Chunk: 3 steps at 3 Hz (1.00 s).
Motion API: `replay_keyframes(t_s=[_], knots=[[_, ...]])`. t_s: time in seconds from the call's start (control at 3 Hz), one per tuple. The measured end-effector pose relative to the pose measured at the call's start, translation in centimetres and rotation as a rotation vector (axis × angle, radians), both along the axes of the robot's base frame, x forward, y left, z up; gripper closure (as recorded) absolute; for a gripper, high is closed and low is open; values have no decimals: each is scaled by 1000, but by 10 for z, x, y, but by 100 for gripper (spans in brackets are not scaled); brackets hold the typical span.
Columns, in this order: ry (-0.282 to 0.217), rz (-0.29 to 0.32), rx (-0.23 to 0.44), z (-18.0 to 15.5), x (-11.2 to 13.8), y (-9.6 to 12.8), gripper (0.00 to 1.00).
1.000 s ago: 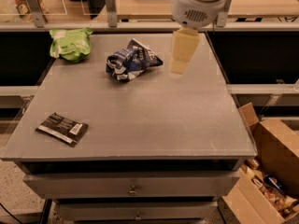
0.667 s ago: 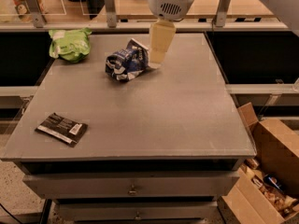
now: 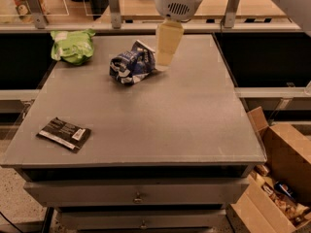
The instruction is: Pick blue chip bag
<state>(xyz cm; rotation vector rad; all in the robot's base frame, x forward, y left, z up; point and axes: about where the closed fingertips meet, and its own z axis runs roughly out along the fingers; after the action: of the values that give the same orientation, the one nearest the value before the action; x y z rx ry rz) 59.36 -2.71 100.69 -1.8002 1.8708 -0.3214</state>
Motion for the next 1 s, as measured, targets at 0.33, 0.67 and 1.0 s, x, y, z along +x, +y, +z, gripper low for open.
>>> replay_keyframes(t_s=[0.33,0.67,1.0], knots=[[32,51,-33,-20,24,19,0],[72,116,-58,-48,59,48,0],[121,152,-70,-71,86,65,0]])
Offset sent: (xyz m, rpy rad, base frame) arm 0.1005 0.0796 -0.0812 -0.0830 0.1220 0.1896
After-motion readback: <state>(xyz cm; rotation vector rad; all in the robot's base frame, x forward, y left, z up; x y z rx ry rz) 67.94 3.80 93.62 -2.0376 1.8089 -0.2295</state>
